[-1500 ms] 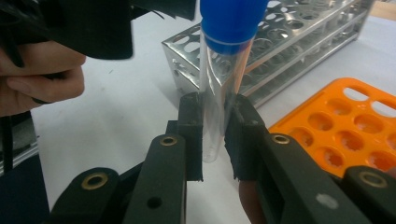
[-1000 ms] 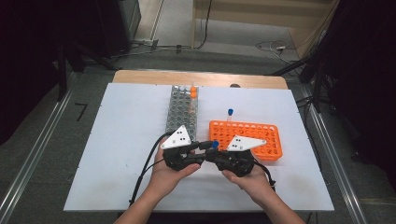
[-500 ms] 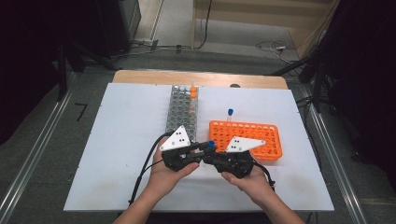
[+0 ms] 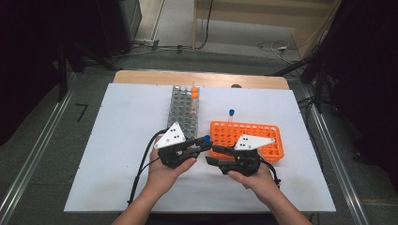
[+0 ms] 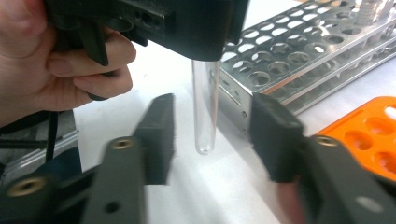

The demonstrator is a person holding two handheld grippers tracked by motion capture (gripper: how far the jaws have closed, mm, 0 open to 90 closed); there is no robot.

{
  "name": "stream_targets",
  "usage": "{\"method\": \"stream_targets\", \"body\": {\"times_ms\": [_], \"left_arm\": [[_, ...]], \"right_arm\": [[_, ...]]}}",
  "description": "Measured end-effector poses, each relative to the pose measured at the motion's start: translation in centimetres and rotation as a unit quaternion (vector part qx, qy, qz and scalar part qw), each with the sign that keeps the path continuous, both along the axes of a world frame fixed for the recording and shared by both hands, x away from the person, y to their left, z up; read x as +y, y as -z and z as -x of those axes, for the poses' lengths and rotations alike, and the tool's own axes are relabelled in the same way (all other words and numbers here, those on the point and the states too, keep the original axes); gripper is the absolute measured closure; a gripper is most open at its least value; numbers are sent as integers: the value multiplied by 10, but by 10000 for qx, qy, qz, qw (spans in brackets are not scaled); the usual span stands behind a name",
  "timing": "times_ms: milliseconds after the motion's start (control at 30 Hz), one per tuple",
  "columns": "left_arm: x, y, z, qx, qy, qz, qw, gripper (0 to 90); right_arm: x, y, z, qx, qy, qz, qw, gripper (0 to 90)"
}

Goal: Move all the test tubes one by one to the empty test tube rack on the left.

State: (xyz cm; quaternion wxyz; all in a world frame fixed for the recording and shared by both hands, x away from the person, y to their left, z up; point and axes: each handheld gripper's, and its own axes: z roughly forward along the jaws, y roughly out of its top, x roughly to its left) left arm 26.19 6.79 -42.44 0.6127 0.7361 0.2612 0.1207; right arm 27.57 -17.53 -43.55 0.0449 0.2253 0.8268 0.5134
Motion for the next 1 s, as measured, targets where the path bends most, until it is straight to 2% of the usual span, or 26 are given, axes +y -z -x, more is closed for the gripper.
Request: {"method": "stream_targets", "body": {"times_ms": [100, 333, 500, 667, 767, 867, 1000], "left_arm": [[2, -2, -1, -12, -48, 28, 10000, 768], [7, 0, -7, 40, -199, 72, 9998, 768], [12, -1, -11, -13, -298, 103, 9995, 768], [21, -2, -15, 33, -414, 194, 9990, 768], [25, -1, -20, 68, -477, 204, 9986, 768], [29, -1, -26, 96, -551, 243, 9981, 768], [34, -3, -31, 95, -692, 234, 9973, 769]], "right_arm": [[-6, -1, -2, -19, -6, -5, 10000, 295], [-23, -2, -4, -153, 22, 24, 9999, 88], [-42, 1, -4, -226, 247, -64, 9994, 80], [-57, 0, -4, -237, 477, -170, 9984, 80], [-63, -1, -4, -247, 570, -132, 9980, 80], [-69, 2, -3, -305, 845, -28, 9960, 80], [-80, 6, -2, -254, 953, -42, 9951, 80]]}}
